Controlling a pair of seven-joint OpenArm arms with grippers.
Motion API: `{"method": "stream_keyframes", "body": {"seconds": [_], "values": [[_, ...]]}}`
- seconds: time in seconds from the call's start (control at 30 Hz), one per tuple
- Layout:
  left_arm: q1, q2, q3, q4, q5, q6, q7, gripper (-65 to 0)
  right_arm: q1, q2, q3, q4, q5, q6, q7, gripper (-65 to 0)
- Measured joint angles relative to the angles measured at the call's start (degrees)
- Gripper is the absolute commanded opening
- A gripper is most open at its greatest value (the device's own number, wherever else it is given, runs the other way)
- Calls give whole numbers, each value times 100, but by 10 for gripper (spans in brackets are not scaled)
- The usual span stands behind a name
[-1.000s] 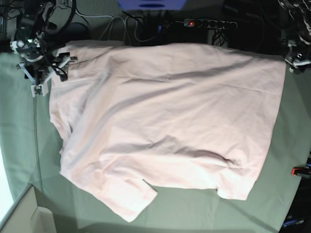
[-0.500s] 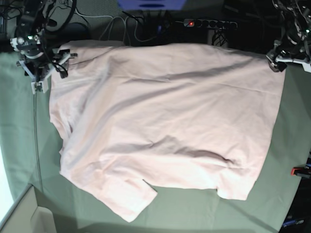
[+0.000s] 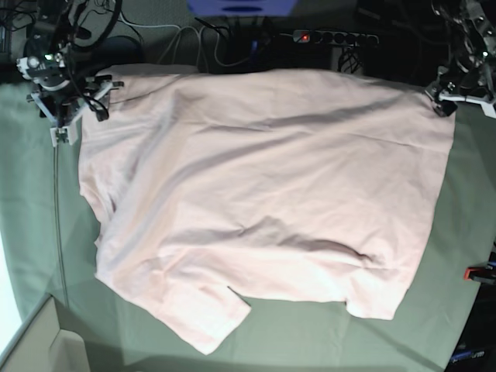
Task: Layout the t-shirt on the table in an organized manner, then fold the t-shirt properly
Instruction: 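Grasp the shirt corners near the collar with both grippers, then pull the grasped corners apart with both grippers to straighten the edge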
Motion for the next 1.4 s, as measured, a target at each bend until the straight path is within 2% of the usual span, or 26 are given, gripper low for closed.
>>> {"method": "stream_keyframes", "body": {"seconds": [0.1, 0.23, 0.3, 0.57, 0.67, 0.9, 0.97, 1.07, 1.13, 1.4], "values": [[-17, -79, 28, -94, -85, -39, -4, -146, 0, 2, 20, 0, -4, -2, 4, -251], [-125, -76, 24, -125, -140, -114, 44, -313, -9, -13, 262, 0, 7, -2, 2, -251], [-146, -70, 2, -120, -122, -79, 74, -369, -26, 0, 267, 0, -11, -2, -4, -251], [-138, -59, -4, -120, -120, -72, 22, -390, -149, 0, 251, 76, -13, -2, -20, -251], [-125, -59, -4, -114, -120, -55, 24, -445, -138, -7, 249, 149, 9, -2, -7, -251], [-103, -63, -31, -66, -7, 17, -39, -650, -127, -13, 251, 151, 9, -2, 2, -250], [-103, -70, -37, -66, -11, 24, -26, -649, -125, -13, 251, 151, 11, 57, 4, -248], [-103, -74, -37, -66, -11, 24, -20, -650, -138, -13, 264, 155, -9, 710, -68, -248], [-103, -74, -26, -66, -9, 26, -17, -650, -227, -76, 256, 164, 9, 903, -20, -247], [-105, -76, -20, -55, -9, 28, -17, -650, -376, -223, 256, 166, -11, 944, -22, -249]]}}
